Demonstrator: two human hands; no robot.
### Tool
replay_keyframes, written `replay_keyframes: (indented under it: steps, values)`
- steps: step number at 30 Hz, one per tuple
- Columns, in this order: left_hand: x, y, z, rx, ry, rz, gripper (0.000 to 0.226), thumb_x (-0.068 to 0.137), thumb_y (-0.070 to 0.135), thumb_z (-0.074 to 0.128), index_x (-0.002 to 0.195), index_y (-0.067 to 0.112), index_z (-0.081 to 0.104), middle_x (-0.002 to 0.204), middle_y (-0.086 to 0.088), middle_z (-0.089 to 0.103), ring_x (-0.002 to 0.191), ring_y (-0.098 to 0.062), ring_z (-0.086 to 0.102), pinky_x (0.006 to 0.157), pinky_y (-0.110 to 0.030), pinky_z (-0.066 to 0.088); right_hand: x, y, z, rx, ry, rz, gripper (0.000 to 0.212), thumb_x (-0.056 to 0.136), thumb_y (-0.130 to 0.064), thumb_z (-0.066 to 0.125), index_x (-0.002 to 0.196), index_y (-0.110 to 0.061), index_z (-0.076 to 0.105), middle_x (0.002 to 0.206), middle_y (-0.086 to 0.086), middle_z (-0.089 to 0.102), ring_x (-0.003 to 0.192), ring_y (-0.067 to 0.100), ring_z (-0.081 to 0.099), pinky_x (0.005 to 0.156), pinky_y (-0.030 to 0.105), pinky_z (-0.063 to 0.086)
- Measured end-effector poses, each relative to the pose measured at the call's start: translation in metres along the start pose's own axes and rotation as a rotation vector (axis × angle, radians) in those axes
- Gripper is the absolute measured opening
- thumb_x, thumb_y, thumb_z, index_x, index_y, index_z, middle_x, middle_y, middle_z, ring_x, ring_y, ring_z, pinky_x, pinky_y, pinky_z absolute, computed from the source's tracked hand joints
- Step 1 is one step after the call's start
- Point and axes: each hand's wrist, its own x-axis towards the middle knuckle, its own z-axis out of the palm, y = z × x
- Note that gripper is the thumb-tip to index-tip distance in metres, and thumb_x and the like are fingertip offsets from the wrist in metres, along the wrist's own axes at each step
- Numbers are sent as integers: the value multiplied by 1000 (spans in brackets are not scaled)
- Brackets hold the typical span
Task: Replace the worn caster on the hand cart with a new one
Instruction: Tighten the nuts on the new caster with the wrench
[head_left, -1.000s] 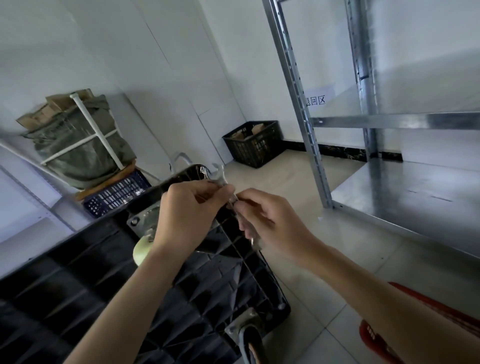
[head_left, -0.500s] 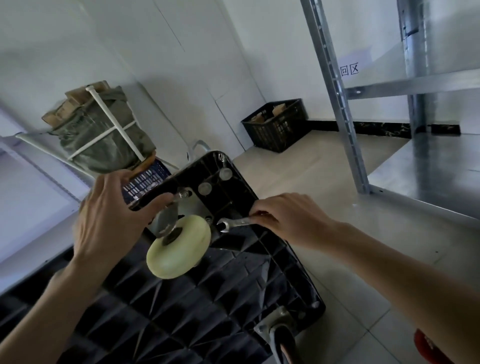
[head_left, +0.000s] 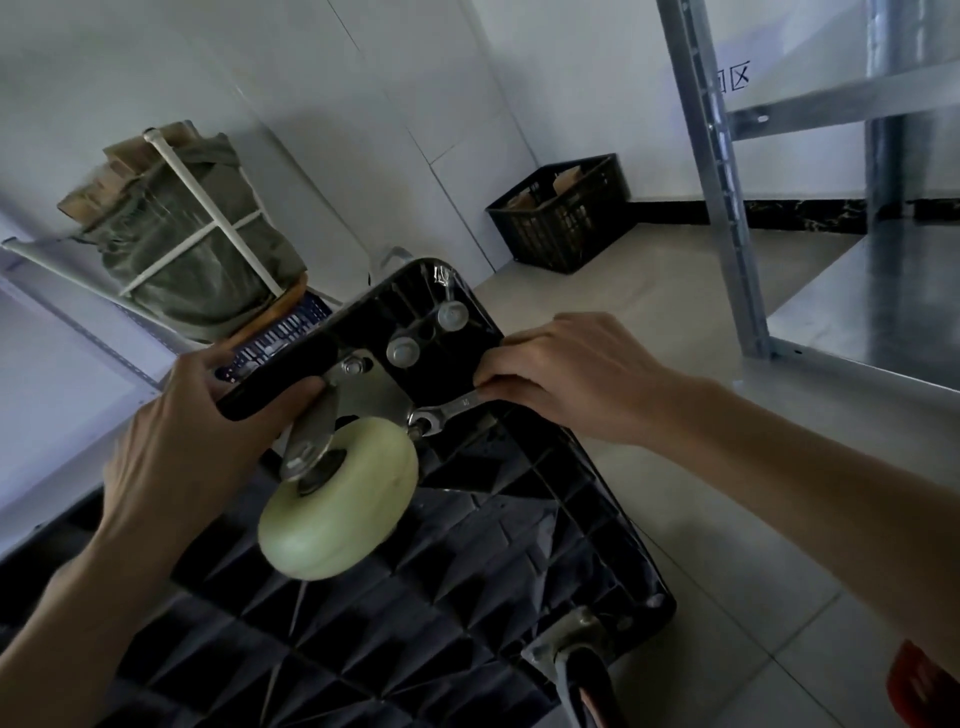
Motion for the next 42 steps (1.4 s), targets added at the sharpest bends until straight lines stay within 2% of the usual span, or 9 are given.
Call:
replay_keyframes:
  steps: [5,11,16,19,23,25,29,37,42]
  values:
    - [-2,2,1,32,26,16,100,60,99,45,130,28,50,100,10,55,86,-23,52,64,-38,37,11,2,-4,-56,5,-77,24,101,-48,52,108,-34,71,97,-17,74,85,13,71,72,27,36]
    - [-3,4,2,57,65,29,99,57,99,40,123,26,53,116,-5,68,104,-36,61,72,-40,37,28,-1,-17,-209,-28,-189,18,100,-43,59,104,-30,72,89,-14,74,74,13,68,78,26,27]
    - [-5,4,4,25,65,27,100,54,101,39,121,29,54,119,-6,69,105,-36,62,72,-40,40,44,-10,-18,-348,-47,-219,5,96,-30,69,94,-28,73,77,-11,72,67,17,68,78,33,52]
    - [-5,3,4,18,71,27,95,54,101,39,117,30,53,118,-6,69,104,-36,62,73,-41,40,30,-5,-8,-356,-26,-151,14,98,-40,64,99,-28,72,81,-10,74,71,18,70,69,27,35]
    - [-6,1,5,33,88,27,97,56,101,40,120,29,55,119,-6,70,106,-36,63,74,-41,41,-3,-7,18,-217,107,-15,39,100,-51,43,99,-26,73,78,-9,74,66,17,72,69,29,49]
    - [-6,0,6,31,92,26,97,57,100,41,121,29,55,119,-4,70,108,-36,63,75,-42,43,-16,-11,31,-144,173,75,47,99,-56,36,98,-28,74,78,-12,74,63,16,71,68,25,45]
    - [-7,1,7,14,86,22,97,58,102,41,121,29,55,118,-5,70,107,-36,63,81,-47,49,-37,-26,56,11,281,258,42,100,-56,40,96,-30,73,77,-14,73,61,19,67,63,24,35]
    - [-8,3,7,7,75,1,96,57,102,42,120,31,55,117,-5,70,106,-35,63,83,-48,50,-55,-65,97,223,385,577,36,104,-52,41,84,-33,64,57,-22,49,49,1,45,52,13,20]
    - [-9,6,6,-13,62,-15,97,55,105,41,118,33,54,117,-5,70,105,-35,63,85,-51,52,-54,-61,85,240,308,517,35,104,-52,38,85,-32,61,53,-19,42,47,2,44,45,16,22]
